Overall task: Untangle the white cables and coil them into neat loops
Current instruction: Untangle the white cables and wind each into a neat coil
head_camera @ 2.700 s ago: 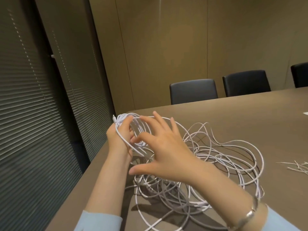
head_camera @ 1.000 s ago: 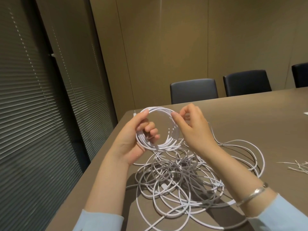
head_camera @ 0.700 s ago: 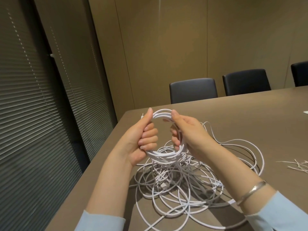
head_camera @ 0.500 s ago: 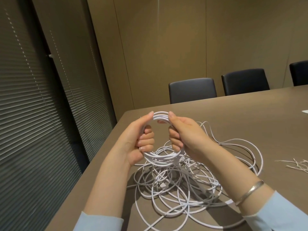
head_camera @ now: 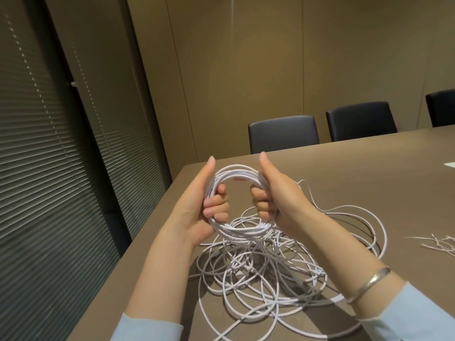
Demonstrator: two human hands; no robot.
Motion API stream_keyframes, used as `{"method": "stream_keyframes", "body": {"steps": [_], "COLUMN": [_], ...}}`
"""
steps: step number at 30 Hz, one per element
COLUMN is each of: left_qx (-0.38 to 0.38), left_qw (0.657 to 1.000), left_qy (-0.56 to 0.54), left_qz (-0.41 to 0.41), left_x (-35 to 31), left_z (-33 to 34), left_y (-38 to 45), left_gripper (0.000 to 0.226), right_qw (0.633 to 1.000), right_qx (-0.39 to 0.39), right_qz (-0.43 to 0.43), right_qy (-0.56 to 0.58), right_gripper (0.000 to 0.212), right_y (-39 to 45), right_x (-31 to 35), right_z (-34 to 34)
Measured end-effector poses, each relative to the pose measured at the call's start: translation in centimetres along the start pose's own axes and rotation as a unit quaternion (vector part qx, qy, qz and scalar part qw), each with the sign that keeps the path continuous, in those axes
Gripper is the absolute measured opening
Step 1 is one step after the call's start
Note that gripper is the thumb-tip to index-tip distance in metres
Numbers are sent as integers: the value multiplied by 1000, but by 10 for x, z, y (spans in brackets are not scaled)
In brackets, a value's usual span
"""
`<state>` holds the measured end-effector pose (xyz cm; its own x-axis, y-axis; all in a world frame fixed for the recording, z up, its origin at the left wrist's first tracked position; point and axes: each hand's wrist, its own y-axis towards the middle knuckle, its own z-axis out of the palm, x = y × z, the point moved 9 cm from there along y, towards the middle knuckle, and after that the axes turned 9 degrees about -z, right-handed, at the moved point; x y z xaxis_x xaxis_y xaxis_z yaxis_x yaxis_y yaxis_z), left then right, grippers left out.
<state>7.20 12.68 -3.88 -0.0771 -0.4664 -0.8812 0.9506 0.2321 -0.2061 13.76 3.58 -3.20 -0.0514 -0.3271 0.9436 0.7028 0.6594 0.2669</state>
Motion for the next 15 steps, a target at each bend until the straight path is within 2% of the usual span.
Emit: {"method": "stream_keyframes", "body": {"steps": [2,6,11,13,15], "left_qx": [0,13,20,0,-22], "left_qw": [1000,1000,1000,999,996], "left_qy": [9,3,-12,-28,-55], "left_qz": [9,19,16,36,61], "left_x": [-2,-5,-5,-10,-17], "left_z": [0,-2,-4,-11,-22], "left_y": [1,1,0,1,2], "left_gripper": [52,43,39,40,42], "right_qw": [1000,998,998,998,991], "right_qx": [-7,28,40,61,97], "right_qz": [-6,-10,-22,-26,-26], "right_qy": [6,51,35,2,-86], "right_gripper": [52,39,45,52,57], "right_y": [2,3,5,6,5], "right_x": [-1,1,-3,-5,-7], "right_z": [-1,5,6,8,9]}}
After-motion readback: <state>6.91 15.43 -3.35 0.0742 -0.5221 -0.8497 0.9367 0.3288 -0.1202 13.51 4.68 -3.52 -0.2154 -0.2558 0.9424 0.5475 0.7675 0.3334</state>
